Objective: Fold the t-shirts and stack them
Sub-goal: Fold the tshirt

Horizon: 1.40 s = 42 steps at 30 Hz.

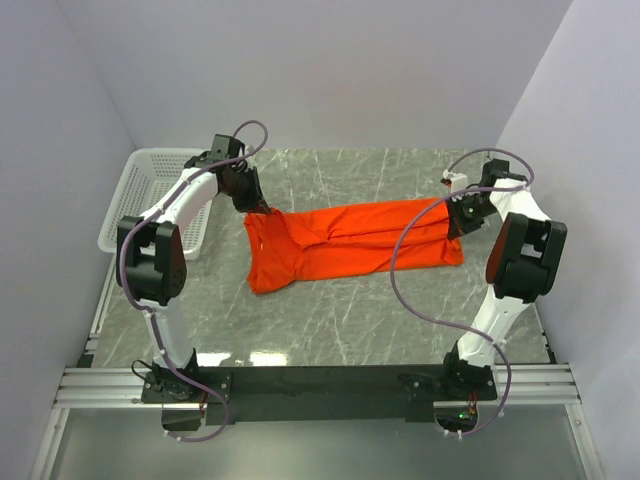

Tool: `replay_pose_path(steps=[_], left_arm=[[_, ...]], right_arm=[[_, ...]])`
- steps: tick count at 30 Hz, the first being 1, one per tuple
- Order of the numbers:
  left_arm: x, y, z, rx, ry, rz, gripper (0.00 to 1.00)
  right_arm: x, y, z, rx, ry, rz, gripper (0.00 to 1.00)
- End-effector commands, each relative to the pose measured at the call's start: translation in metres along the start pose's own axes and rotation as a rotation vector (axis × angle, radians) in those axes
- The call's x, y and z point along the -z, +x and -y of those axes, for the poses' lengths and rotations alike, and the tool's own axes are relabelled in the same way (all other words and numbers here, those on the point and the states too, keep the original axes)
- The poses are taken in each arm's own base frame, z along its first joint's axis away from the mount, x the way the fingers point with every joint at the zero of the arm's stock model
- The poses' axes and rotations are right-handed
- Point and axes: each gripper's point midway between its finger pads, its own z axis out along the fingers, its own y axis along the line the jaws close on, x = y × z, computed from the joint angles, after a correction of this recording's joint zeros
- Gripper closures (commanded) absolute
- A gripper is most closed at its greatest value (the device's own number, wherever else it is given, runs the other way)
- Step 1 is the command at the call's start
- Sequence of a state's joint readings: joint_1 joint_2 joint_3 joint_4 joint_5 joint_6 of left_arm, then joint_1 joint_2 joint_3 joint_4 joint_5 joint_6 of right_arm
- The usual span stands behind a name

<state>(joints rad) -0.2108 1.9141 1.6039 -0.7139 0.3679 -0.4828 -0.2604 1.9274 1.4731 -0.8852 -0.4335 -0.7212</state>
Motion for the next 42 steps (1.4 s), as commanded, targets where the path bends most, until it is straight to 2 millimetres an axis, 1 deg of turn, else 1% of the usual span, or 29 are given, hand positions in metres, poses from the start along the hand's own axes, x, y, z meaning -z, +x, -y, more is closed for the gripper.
replay_pose_path(steps=[1,3,4,12,19,29,37,42], left_arm=[[0.003,-0.021,0.009,-0.043,0.026,0.060,0.99],[-0.001,-0.023,0.010,-0.042,0.031,0.055,0.99],[-0.003,-0.023,0.009,-0.041,0.031,0.052,0.99],[-0.013,-0.024,0.006,-0.031,0.026,0.038,0.99],[-0.017,-0.028,0.006,-0.030,0.029,0.040,0.99],[-0.021,-0.039,0.015,-0.040,0.060,0.048,0.99],[-0.033,-0.036,0.011,-0.031,0.052,0.021,0.99],[-0.038,-0.036,0.010,-0.028,0.047,0.015,0.99]], right_arm=[[0.004,-0.021,0.012,-0.013,0.029,0.043,1.00],[0.003,-0.024,0.013,-0.021,0.024,0.043,1.00],[-0.001,-0.023,0.013,-0.028,0.019,0.037,1.00],[-0.009,-0.024,0.015,-0.050,0.010,0.021,1.00],[-0.011,-0.026,0.015,-0.057,0.017,0.022,1.00],[-0.009,-0.011,0.014,-0.053,0.043,-0.018,1.00],[-0.003,0.004,0.013,-0.061,0.058,-0.041,1.00],[0.000,0.007,0.014,-0.074,0.071,-0.038,1.00]])
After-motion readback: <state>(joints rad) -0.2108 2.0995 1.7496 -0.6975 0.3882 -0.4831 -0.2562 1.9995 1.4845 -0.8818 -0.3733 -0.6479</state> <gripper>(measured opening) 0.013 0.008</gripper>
